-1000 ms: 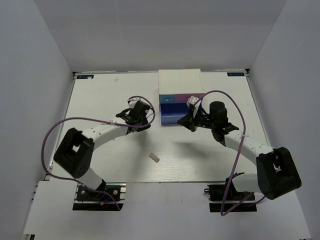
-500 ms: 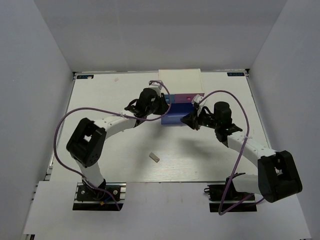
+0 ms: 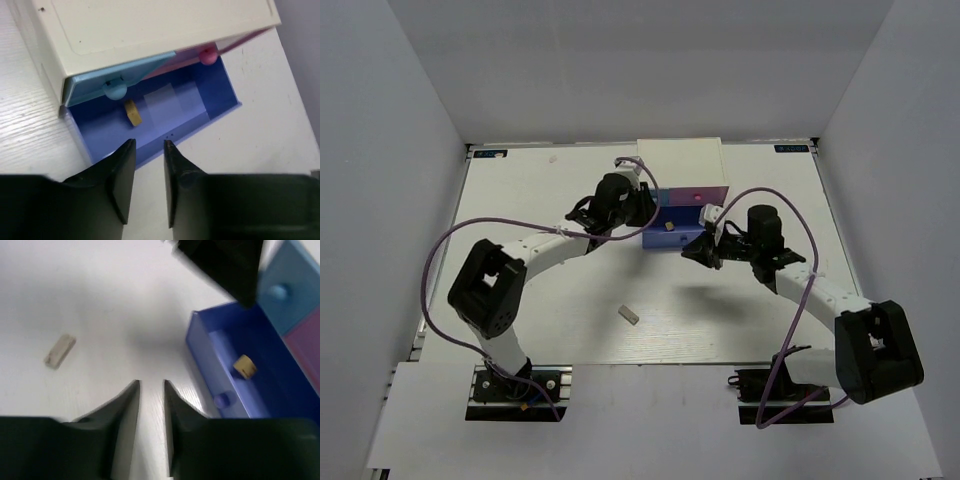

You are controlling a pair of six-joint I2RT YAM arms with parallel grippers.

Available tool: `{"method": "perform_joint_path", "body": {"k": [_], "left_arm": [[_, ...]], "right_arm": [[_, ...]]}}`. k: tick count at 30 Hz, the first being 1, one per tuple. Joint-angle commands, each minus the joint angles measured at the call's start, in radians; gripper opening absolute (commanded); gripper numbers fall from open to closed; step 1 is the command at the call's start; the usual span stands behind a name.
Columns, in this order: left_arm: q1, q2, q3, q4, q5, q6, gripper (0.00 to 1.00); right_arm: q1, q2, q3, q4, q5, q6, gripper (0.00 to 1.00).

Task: Sort the stationery into containers
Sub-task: Place the stationery in the drawer, then pick up the stationery from the center of the board.

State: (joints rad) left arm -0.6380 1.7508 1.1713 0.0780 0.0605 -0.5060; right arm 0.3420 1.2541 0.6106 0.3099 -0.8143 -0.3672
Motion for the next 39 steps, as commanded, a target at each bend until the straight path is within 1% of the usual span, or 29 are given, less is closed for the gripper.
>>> {"method": "perform_joint_path", "body": {"k": [1, 2, 3, 4, 6, 7, 8, 9, 10, 11, 12, 13, 14, 15, 16, 17, 18, 19, 20, 21, 22, 23, 24, 25, 26, 30, 34, 37, 39], "left_arm": [[-0.005, -0.166, -0.059, 0.023, 0.005, -0.02, 0.36], [-0.005, -0.192, -0.079, 0.037, 0.005, -0.037, 0.25], [-0.005, -0.22, -0.099, 0.037, -0.008, -0.058, 0.16], [-0.005, -0.247, -0.145, 0.037, -0.017, -0.068, 0.03], [-0.005, -0.336, -0.195, 0.014, -0.054, -0.086, 0.01], [-0.005, -0.367, -0.247, 0.002, -0.07, -0.1, 0.03], [-0.005, -0.398, -0.274, -0.015, -0.106, -0.112, 0.08], [-0.005, -0.465, -0.303, -0.049, -0.126, -0.124, 0.15], [-0.005, -0.499, -0.355, -0.066, -0.146, -0.144, 0.23], [-0.005, -0.535, -0.378, -0.085, -0.189, -0.155, 0.4], [-0.005, -0.571, -0.4, -0.108, -0.214, -0.166, 0.47], [-0.005, -0.639, -0.435, -0.16, -0.238, -0.178, 0.54], [-0.005, -0.672, -0.45, -0.19, -0.287, -0.205, 0.64], [-0.005, -0.704, -0.478, -0.22, -0.313, -0.224, 0.68], [-0.005, -0.765, -0.493, -0.277, -0.359, -0.261, 0.76], [-0.005, -0.795, -0.507, -0.3, -0.378, -0.275, 0.79], [0.006, -0.822, -0.53, -0.323, -0.396, -0.29, 0.81], [0.006, -0.847, -0.541, -0.367, -0.425, -0.307, 0.83], [0.006, -0.872, -0.551, -0.386, -0.439, -0.333, 0.85], [0.006, -0.911, -0.57, -0.405, -0.453, -0.345, 0.86], [0.006, -0.928, -0.57, -0.441, -0.479, -0.359, 0.89], [0.006, -0.954, -0.582, -0.46, -0.499, -0.388, 0.89], [0.006, -0.955, -0.582, -0.478, -0.499, -0.4, 0.89], [0.006, -0.974, -0.594, -0.494, -0.51, -0.41, 0.89], [0.006, -0.975, -0.595, -0.518, -0.524, -0.419, 0.89], [0.006, -1.011, -0.604, -0.552, -0.545, -0.454, 0.89], [0.006, -1.022, -0.613, -0.572, -0.564, -0.476, 0.89], [0.006, -1.031, -0.613, -0.59, -0.564, -0.485, 0.89], [0.006, -1.031, -0.613, -0.599, -0.574, -0.485, 0.89]], "right_arm": [[0.012, 0.039, 0.04, -0.147, -0.218, -0.304, 0.2], [0.031, 0.057, 0.046, -0.202, -0.241, -0.343, 0.16], [0.041, 0.082, 0.076, -0.292, -0.252, -0.39, 0.14], [0.067, 0.106, 0.089, -0.386, -0.264, -0.511, 0.14], [0.135, 0.14, 0.119, -0.469, -0.261, -0.561, 0.14], [0.155, 0.159, 0.133, -0.514, -0.252, -0.605, 0.2], [0.173, 0.168, 0.141, -0.528, -0.243, -0.622, 0.24], [0.231, 0.186, 0.155, -0.546, -0.237, -0.622, 0.28], [0.25, 0.205, 0.17, -0.56, -0.227, -0.619, 0.33], [0.268, 0.217, 0.176, -0.558, -0.209, -0.563, 0.44], [0.329, 0.234, 0.184, -0.545, -0.197, -0.535, 0.48], [0.348, 0.255, 0.207, -0.537, -0.169, -0.511, 0.55], [0.383, 0.267, 0.215, -0.535, -0.143, -0.494, 0.62], [0.414, 0.284, 0.221, -0.535, -0.119, -0.445, 0.64], [0.426, 0.301, 0.235, -0.532, -0.099, -0.434, 0.67], [0.449, 0.31, 0.232, -0.504, -0.07, -0.394, 0.75], [0.472, 0.315, 0.222, -0.485, -0.051, -0.354, 0.79], [0.489, 0.318, 0.206, -0.413, -0.031, -0.328, 0.82], [0.497, 0.326, 0.198, -0.393, 0.036, -0.272, 0.83], [0.508, 0.333, 0.195, -0.379, 0.058, -0.23, 0.84], [0.529, 0.341, 0.193, -0.323, 0.081, -0.175, 0.84], [0.538, 0.353, 0.189, -0.289, 0.165, -0.123, 0.84], [0.545, 0.361, 0.189, -0.273, 0.191, -0.122, 0.84], [0.561, 0.369, 0.19, -0.247, 0.248, -0.064, 0.84], [0.568, 0.375, 0.187, -0.214, 0.279, -0.044, 0.84], [0.601, 0.406, 0.201, -0.186, 0.394, 0.019, 0.8], [0.632, 0.456, 0.209, -0.167, 0.434, 0.039, 0.75], [0.669, 0.459, 0.207, -0.141, 0.449, 0.045, 0.74], [0.684, 0.465, 0.203, -0.129, 0.472, 0.047, 0.7]]}}
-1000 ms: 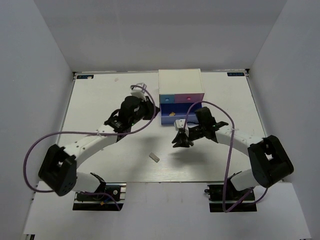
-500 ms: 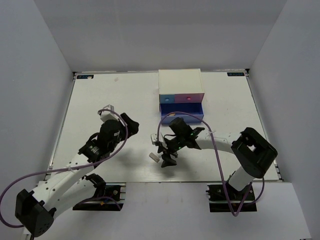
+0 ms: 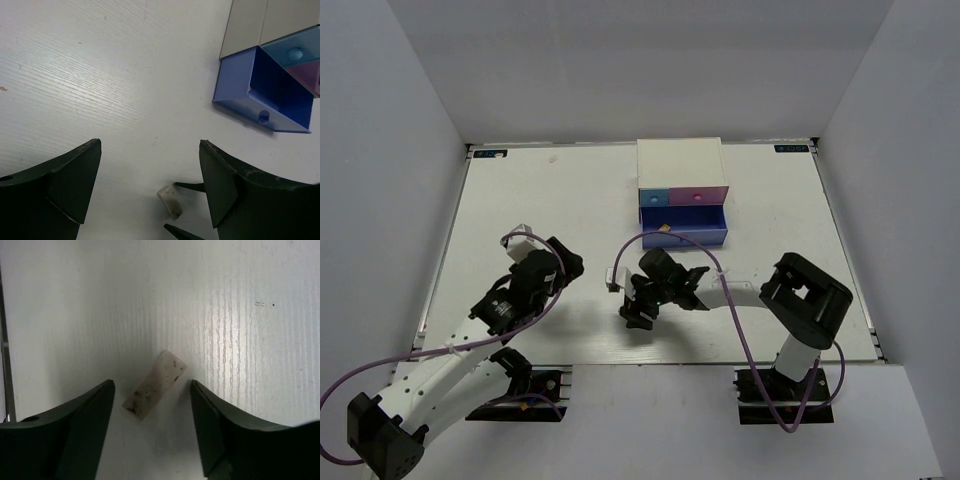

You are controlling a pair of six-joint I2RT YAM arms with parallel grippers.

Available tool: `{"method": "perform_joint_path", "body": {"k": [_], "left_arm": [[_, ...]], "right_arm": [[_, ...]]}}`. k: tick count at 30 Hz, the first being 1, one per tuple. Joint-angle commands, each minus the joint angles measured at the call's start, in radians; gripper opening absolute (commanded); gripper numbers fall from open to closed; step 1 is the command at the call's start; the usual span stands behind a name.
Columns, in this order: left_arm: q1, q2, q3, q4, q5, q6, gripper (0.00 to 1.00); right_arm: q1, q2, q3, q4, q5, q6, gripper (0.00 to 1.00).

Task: Sort the stationery into containers
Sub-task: Pick up the stationery from the center of the board, then place the stationery in the drawer.

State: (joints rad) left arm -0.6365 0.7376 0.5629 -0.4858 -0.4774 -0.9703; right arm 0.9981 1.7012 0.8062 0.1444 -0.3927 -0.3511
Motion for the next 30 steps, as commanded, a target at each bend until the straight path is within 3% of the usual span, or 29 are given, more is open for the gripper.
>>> {"method": "perform_joint_path", "body": {"k": [1, 4, 5, 10, 11, 18, 23, 30], "left_arm": [[0.004, -0.029, -0.004, -0.036, -0.036, -0.031, 0.89], [0.004, -0.029, -0.014, -0.045, -0.036, -0.031, 0.89], [0.004, -0.029, -0.014, -0.045, -0.036, -0.031, 0.89], [0.004, -0.02, -0.023, -0.021, -0.036, -0.041, 0.89], [0.004, -0.02, -0.032, -0.008, -0.036, -0.041, 0.89], [0.004, -0.001, -0.052, 0.053, 0.01, -0.041, 0.89], [0.004, 0.008, -0.074, 0.099, 0.019, -0.031, 0.89], [0.004, 0.035, -0.083, 0.142, 0.037, -0.022, 0.9]], "right_arm": [[0.039, 0.02, 0.002, 0.05, 0.086, 0.028, 0.66], [0.05, 0.04, -0.007, 0.07, 0.126, 0.023, 0.51], [0.05, 0.044, -0.012, 0.072, 0.155, 0.015, 0.37], [0.045, 0.026, -0.025, 0.061, 0.175, 0.021, 0.03], [0.04, 0.018, -0.025, 0.055, 0.173, 0.023, 0.0], [-0.053, -0.156, 0.053, 0.024, 0.21, 0.06, 0.0], [-0.203, -0.19, 0.114, 0.044, 0.256, 0.026, 0.0], [-0.369, -0.236, 0.146, 0.067, 0.183, -0.064, 0.0]]}}
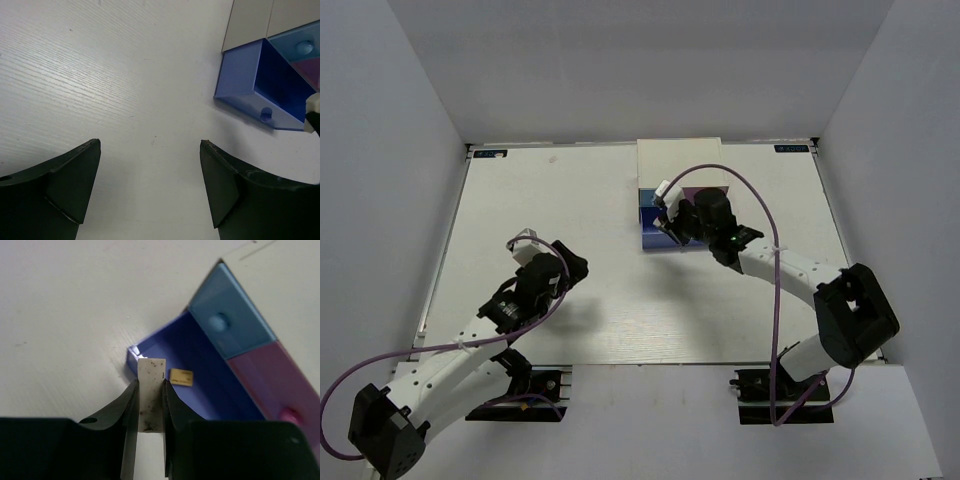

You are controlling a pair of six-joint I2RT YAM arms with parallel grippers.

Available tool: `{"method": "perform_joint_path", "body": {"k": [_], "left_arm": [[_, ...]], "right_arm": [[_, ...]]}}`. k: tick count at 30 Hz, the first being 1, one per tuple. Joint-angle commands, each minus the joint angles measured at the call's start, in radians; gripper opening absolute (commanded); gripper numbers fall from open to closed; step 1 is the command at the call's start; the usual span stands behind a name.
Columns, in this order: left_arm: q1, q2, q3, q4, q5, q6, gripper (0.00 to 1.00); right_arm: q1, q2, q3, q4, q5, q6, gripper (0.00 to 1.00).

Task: Sort the stationery into containers
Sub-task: Place the stationery in the drawer.

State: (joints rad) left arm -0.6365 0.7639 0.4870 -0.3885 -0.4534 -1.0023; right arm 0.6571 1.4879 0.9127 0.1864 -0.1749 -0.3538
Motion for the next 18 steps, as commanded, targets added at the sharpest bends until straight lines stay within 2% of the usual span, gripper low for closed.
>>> {"method": "perform_joint_path", "body": {"k": [1, 7, 10, 11, 15, 18], "left_arm": [[0.004, 0.009, -0.007, 0.056, 0.022, 0.01, 0.9], [0.004, 0.038, -0.007, 0.075, 0.022, 0.028, 0.9], [0.004, 0.049, -0.007, 0.086, 0.031, 0.028, 0.9], [0.004, 0.049, -0.007, 0.086, 0.032, 0.028, 0.9], [0.004, 0.058, -0.007, 0.086, 0.032, 0.028, 0.9], [0.004, 0.058, -0.007, 0.086, 0.032, 0.028, 0.9]], "right_arm": [[-0.036, -0.021, 0.044, 0.019, -0.044, -0.069, 0.0], [-0.103, 0.035, 0.072, 0.002, -0.078, -0.155, 0.0], [-0.123, 0.075, 0.113, 0.007, -0.04, -0.159, 0.19], [-0.128, 0.092, 0.121, 0.004, -0.031, -0.159, 0.3], [-0.151, 0.135, 0.166, -0.018, -0.037, -0.157, 0.44], [-0.163, 0.143, 0.176, -0.025, -0.063, -0.154, 0.44]]}}
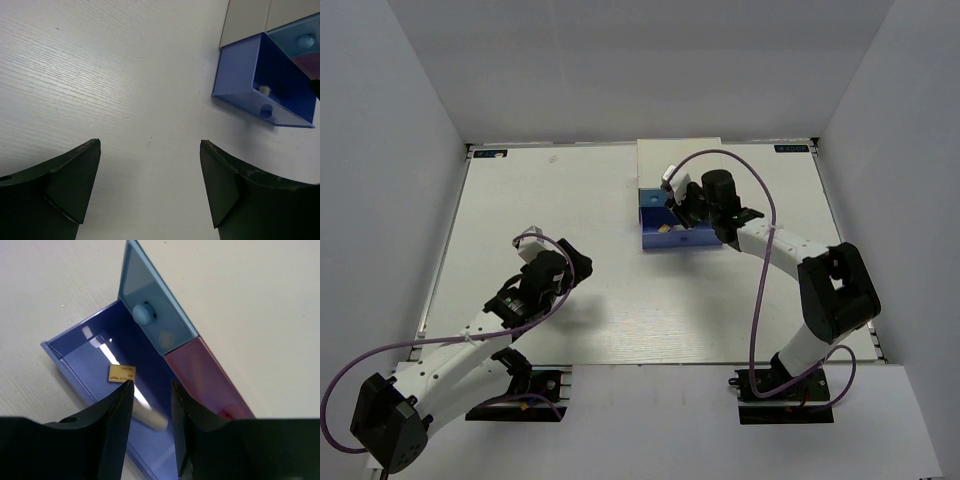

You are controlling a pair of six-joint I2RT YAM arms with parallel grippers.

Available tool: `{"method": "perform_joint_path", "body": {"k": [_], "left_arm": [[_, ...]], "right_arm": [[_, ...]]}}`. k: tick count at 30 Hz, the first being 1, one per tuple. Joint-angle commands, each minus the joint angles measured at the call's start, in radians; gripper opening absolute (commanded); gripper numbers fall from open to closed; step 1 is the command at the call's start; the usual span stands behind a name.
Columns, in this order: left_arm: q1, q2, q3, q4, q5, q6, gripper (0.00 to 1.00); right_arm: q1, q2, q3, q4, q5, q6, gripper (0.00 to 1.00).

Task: Sort the stationery into containers
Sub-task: Place the stationery in the drawer, then close the drawer in the storage box.

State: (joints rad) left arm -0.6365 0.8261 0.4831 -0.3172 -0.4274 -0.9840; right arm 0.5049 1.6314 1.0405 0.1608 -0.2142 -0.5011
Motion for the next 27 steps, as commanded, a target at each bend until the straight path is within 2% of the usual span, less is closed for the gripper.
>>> {"method": "perform_joint_path", "body": {"k": [1, 3, 4, 6, 9, 10, 11, 12, 13, 15, 17, 22, 27], "left_arm": [[0.004, -0.004, -0.003, 0.015, 0.006, 0.01, 0.9], [0.004, -0.004, -0.003, 0.024, 0.006, 0.019, 0.9], [0.004, 0.005, -0.003, 0.024, 0.006, 0.019, 0.9], [0.004, 0.005, -0.003, 0.024, 0.006, 0.019, 0.9], [0.004, 0.015, -0.003, 0.033, 0.006, 0.019, 0.9], [0.004, 0.024, -0.003, 0.033, 0.006, 0.019, 0.9], [0.004, 0.024, -0.003, 0.033, 0.006, 0.019, 0.9], [0.004, 0.024, -0.003, 0.033, 0.006, 0.019, 0.9], [0.004, 0.024, -0.003, 0.043, 0.006, 0.028, 0.9], [0.004, 0.024, -0.003, 0.043, 0.006, 0.028, 0.9], [0.004, 0.024, -0.003, 0.043, 0.006, 0.028, 0.9], [0.004, 0.024, -0.003, 0.043, 0.006, 0.028, 0.9], [0.004, 0.024, -0.003, 0.043, 0.006, 0.028, 0.9]], "right_arm": [[-0.017, -0.004, 0.047, -0.003, -0.034, -0.004, 0.41], [-0.025, -0.016, 0.036, -0.014, -0.094, -0.001, 0.29], [-0.023, -0.025, 0.035, -0.014, -0.111, -0.001, 0.14], [-0.037, -0.041, 0.018, -0.036, -0.207, -0.008, 0.02], [-0.055, -0.045, 0.026, -0.142, -0.449, -0.089, 0.0], [-0.06, -0.035, 0.033, -0.243, -0.597, -0.213, 0.0], [-0.06, -0.027, 0.056, -0.297, -0.632, -0.258, 0.0], [-0.04, 0.01, 0.084, -0.44, -0.655, -0.334, 0.0], [-0.061, 0.025, 0.116, -0.484, -0.686, -0.364, 0.0], [-0.055, 0.054, 0.139, -0.567, -0.68, -0.431, 0.0], [-0.058, 0.102, 0.164, -0.583, -0.61, -0.412, 0.0], [-0.052, 0.12, 0.112, -0.356, -0.403, -0.292, 0.0], [-0.054, 0.156, 0.104, -0.268, -0.245, -0.216, 0.0]]}}
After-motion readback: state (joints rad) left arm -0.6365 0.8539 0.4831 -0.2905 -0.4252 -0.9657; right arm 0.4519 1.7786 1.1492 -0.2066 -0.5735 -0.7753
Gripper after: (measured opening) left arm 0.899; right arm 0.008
